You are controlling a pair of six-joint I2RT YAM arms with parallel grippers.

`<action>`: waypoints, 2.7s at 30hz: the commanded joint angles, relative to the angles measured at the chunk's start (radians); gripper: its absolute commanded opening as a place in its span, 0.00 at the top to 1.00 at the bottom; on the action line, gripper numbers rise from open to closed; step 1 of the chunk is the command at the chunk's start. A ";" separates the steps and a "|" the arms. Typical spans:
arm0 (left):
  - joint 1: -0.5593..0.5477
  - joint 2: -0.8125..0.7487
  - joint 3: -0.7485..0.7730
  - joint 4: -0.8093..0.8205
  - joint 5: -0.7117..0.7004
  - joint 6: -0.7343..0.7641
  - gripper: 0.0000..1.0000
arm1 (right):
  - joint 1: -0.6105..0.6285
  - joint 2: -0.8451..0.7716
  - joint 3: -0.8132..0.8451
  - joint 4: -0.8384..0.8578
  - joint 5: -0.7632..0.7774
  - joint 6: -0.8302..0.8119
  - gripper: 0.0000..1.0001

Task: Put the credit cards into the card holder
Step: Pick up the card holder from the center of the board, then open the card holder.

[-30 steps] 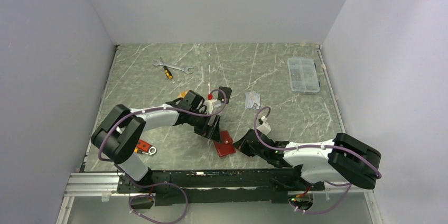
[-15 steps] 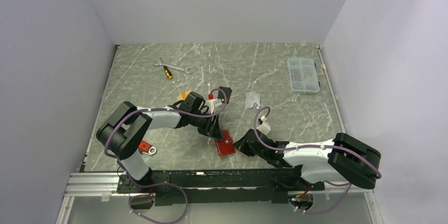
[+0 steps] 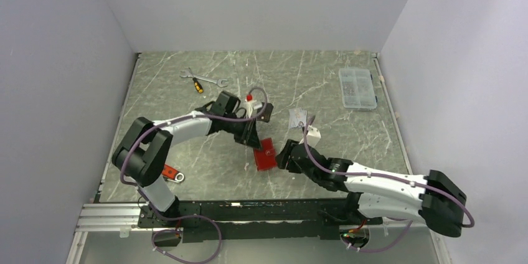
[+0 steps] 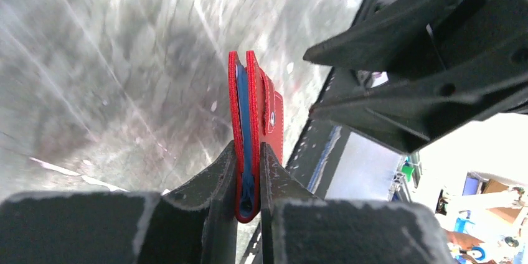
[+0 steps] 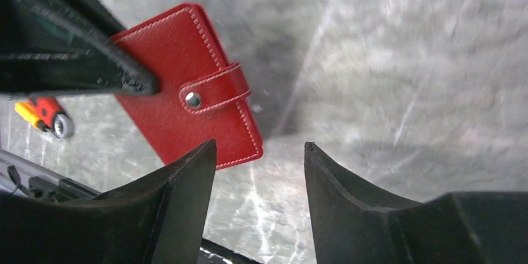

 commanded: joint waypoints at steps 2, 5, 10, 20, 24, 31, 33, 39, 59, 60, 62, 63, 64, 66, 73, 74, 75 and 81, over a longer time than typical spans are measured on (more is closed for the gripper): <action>0.104 -0.098 0.257 -0.259 0.179 0.103 0.96 | 0.022 -0.089 0.198 -0.175 0.168 -0.309 0.34; 0.163 -0.133 0.311 -0.308 0.228 0.073 0.95 | 0.060 -0.075 0.317 -0.180 0.251 -0.467 0.24; 0.194 -0.190 0.339 -0.394 0.192 0.094 0.95 | 0.086 0.070 0.580 -0.242 0.295 -0.636 0.24; 0.246 -0.249 0.295 -0.390 0.224 0.007 0.96 | 0.194 0.300 0.766 -0.232 0.436 -0.752 0.32; 0.252 -0.270 0.285 -0.386 0.229 -0.013 0.96 | 0.214 0.323 0.778 -0.246 0.472 -0.755 0.35; 0.255 -0.256 0.276 -0.372 0.262 -0.045 0.96 | 0.243 0.374 0.778 -0.217 0.533 -0.795 0.39; 0.257 -0.259 0.256 -0.347 0.275 -0.066 0.96 | 0.252 0.387 0.778 -0.194 0.546 -0.822 0.43; 0.269 -0.270 0.231 -0.315 0.314 -0.096 0.96 | 0.277 0.464 0.813 -0.206 0.638 -0.854 0.57; 0.277 -0.330 0.160 -0.232 0.354 -0.157 0.97 | 0.263 0.420 0.731 -0.029 0.795 -0.874 1.00; 0.277 -0.334 0.157 -0.229 0.354 -0.160 0.97 | 0.257 0.408 0.725 -0.036 0.797 -0.857 1.00; 0.278 -0.340 0.154 -0.228 0.353 -0.161 0.97 | 0.243 0.375 0.712 -0.055 0.796 -0.807 1.00; 0.277 -0.342 0.154 -0.230 0.351 -0.160 0.97 | 0.235 0.355 0.703 -0.060 0.790 -0.784 1.00; 0.277 -0.344 0.153 -0.231 0.348 -0.161 0.97 | 0.230 0.334 0.691 -0.059 0.779 -0.768 1.00; 0.277 -0.348 0.145 -0.224 0.348 -0.163 0.98 | 0.213 0.299 0.674 -0.062 0.762 -0.742 1.00; 0.277 -0.364 0.137 -0.217 0.343 -0.167 0.98 | 0.203 0.264 0.664 -0.123 0.732 -0.655 1.00; 0.277 -0.366 0.136 -0.213 0.342 -0.170 0.98 | 0.205 0.262 0.662 -0.120 0.712 -0.665 1.00; 0.278 -0.369 0.134 -0.210 0.341 -0.170 0.98 | 0.205 0.256 0.655 -0.109 0.677 -0.691 1.00; 0.296 -0.367 0.128 -0.208 0.340 -0.176 0.98 | 0.232 0.147 0.551 -0.009 0.563 -0.799 0.33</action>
